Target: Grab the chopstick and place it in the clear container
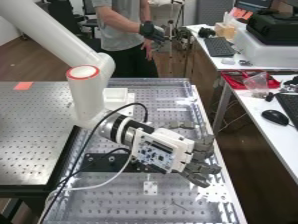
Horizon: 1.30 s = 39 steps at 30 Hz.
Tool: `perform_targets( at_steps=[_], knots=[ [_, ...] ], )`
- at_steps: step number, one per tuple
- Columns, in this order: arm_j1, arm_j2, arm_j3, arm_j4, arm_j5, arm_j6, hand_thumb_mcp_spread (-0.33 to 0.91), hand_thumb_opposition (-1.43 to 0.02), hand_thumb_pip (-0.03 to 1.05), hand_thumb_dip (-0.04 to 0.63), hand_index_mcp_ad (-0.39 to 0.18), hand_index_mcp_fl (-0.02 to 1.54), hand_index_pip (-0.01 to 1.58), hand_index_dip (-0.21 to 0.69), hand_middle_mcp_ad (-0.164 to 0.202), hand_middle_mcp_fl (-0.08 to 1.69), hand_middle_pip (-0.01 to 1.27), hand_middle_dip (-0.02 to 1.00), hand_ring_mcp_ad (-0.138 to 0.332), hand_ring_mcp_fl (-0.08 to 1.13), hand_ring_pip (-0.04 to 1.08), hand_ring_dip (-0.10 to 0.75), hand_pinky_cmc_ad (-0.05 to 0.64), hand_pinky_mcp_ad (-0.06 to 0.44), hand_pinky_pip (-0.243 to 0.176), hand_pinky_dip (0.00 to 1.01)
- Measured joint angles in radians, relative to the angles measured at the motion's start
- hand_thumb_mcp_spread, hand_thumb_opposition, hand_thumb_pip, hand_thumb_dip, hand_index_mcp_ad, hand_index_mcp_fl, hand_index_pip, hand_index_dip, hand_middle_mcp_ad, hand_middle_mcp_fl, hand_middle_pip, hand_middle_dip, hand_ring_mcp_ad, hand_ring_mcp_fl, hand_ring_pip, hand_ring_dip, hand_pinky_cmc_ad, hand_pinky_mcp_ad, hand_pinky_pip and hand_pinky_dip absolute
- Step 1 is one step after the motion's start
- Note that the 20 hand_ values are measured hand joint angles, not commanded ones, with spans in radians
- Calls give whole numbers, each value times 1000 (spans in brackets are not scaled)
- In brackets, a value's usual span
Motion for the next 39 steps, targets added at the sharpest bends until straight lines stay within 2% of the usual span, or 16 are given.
perform_targets(
  at_steps=[7, 9, 10, 14, 17, 19, 27, 31, 34, 36, 39],
  knots=[
    [1, -4, 8, -10, 5, -6, 518, -778, 611, 278, -54, 286, 1269, -5, 47, 497, 682, 654, 117, 330, 93, 499, 333, 230, -124, 180],
    [0, -4, 10, -10, 3, -8, 513, -780, 593, 278, -56, 293, 1269, -5, 45, 496, 682, 654, 119, 332, 94, 499, 312, 230, -124, 180],
    [0, -4, 10, -10, 2, -9, 536, -780, 590, 278, -63, 311, 1269, -5, 40, 517, 682, 654, 101, 342, 91, 499, 312, 232, -124, 180],
    [-1, -5, 16, -15, 11, -13, 534, -784, 590, 278, -77, 346, 1271, -5, 40, 555, 684, 670, 101, 363, 91, 515, 316, 229, -127, 176],
    [-1, -7, 18, -17, 9, -14, 546, -791, 574, 278, -75, 387, 1243, -5, 31, 559, 684, 672, 82, 379, 94, 515, 304, 232, -126, 176],
    [-1, -8, 21, -18, 9, -14, 545, -791, 574, 278, -77, 393, 1241, -5, 33, 588, 684, 672, 84, 375, 101, 527, 305, 232, -112, 180],
    [-2, -13, 30, -19, 13, -16, 565, -805, 525, 278, -77, 442, 1223, -5, 35, 637, 684, 672, 84, 426, 99, 532, 304, 229, -112, 180],
    [-2, -15, 34, -20, 21, -15, 560, -801, 525, 278, -87, 475, 1208, -5, 35, 654, 682, 672, 84, 440, 101, 543, 304, 232, -96, 180],
    [-2, -16, 35, -18, 25, -15, 620, -881, 517, 274, -119, 571, 1278, -12, 35, 682, 682, 672, 87, 457, 99, 543, 304, 229, -96, 180],
    [-2, -17, 37, -18, 28, -15, 665, -927, 518, 265, -120, 581, 1293, 3, 31, 712, 679, 672, 86, 478, 99, 545, 304, 232, -80, 180],
    [-1, -18, 38, -17, 30, -20, 705, -955, 524, 271, -134, 588, 1295, 2, 35, 737, 682, 682, 84, 494, 108, 545, 304, 229, -79, 176]
  ],
)
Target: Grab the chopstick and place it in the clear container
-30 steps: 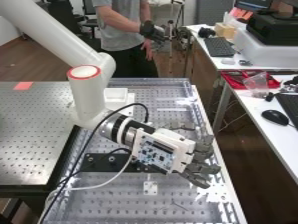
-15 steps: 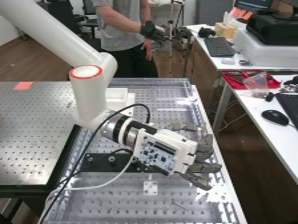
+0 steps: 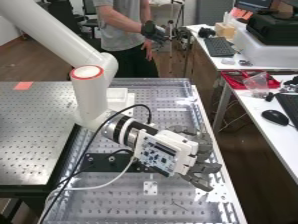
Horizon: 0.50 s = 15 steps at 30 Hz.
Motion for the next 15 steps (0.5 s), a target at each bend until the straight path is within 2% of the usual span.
perform_targets(
  at_steps=[4, 7, 10, 15],
  knots=[
    [4, 0, -2, 12, 21, -3, 698, -960, 513, 265, -133, 627, 1295, 2, 35, 860, 695, 684, 80, 524, 101, 546, 304, 232, -68, 178],
    [9, 0, -8, 32, 42, -6, 733, -972, 497, 264, -131, 703, 1225, 3, 35, 911, 693, 682, 84, 557, 124, 559, 304, 232, -65, 176],
    [12, 1, -12, 49, 61, -10, 742, -1000, 494, 260, -131, 771, 1150, 0, 35, 942, 696, 682, 66, 627, 124, 559, 304, 230, -65, 176],
    [17, 3, -13, 68, 84, -23, 752, -1005, 447, 260, -134, 859, 1051, 3, 31, 1037, 616, 686, 70, 689, 122, 560, 304, 234, -49, 180]
  ],
)
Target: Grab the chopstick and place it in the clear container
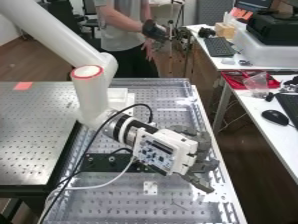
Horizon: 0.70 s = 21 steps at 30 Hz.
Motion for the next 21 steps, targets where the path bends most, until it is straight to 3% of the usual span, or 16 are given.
perform_targets(
  at_steps=[9, 21],
  knots=[
    [5, 7, 4, 55, 44, -29, 735, -1037, 447, 260, -131, 923, 972, 3, 31, 1117, 506, 703, 51, 728, 119, 560, 304, 246, -35, 180],
    [-17, 23, 85, -46, 3, -71, 747, -1066, 487, 260, -136, 1000, 937, 3, 35, 1138, 475, 702, 35, 759, 115, 560, 305, 246, -30, 180]
  ],
)
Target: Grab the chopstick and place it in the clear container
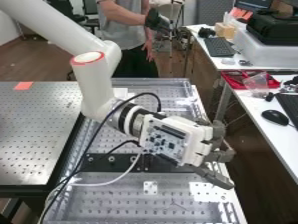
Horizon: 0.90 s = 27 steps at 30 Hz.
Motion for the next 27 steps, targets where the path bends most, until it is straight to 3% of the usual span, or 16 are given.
perform_targets(
  at_steps=[3, 15, 27],
  knots=[
    [-8, 11, 12, -22, -8, -20, 747, -1066, 487, 260, -141, 1011, 937, 3, 35, 1140, 471, 702, 35, 785, 113, 560, 304, 265, -30, 180],
    [-25, 71, 11, -45, -24, -84, 721, -1096, 487, 260, -150, 1045, 890, 3, 35, 1171, 473, 702, 35, 803, 113, 560, 309, 265, -30, 180],
    [-27, 189, 13, -168, -85, -186, 705, -1114, 487, 264, -152, 1066, 873, 3, 35, 1166, 473, 702, 37, 831, 113, 560, 332, 265, -31, 180]
  ],
)
